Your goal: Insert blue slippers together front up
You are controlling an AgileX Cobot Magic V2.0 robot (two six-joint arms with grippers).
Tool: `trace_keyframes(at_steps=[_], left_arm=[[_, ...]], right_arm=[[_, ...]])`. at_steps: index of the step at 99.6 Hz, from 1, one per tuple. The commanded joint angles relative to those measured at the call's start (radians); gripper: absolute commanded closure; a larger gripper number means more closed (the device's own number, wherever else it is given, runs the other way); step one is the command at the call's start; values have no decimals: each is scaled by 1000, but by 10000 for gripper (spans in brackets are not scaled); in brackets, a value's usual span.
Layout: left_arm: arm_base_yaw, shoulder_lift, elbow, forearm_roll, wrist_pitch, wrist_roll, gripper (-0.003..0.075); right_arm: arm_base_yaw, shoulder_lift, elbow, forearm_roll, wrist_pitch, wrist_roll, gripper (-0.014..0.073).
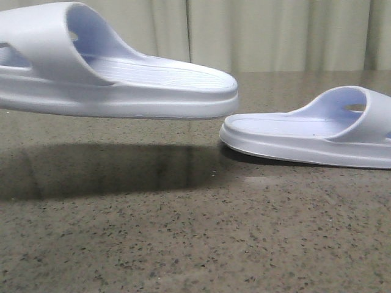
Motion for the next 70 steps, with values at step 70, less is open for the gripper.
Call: trace_keyframes(at_steps=[70], left_arm=[[-7,-2,-33,-47,-15,-2,704]], right_arm=[[-5,328,-33,5,-195,28,242]])
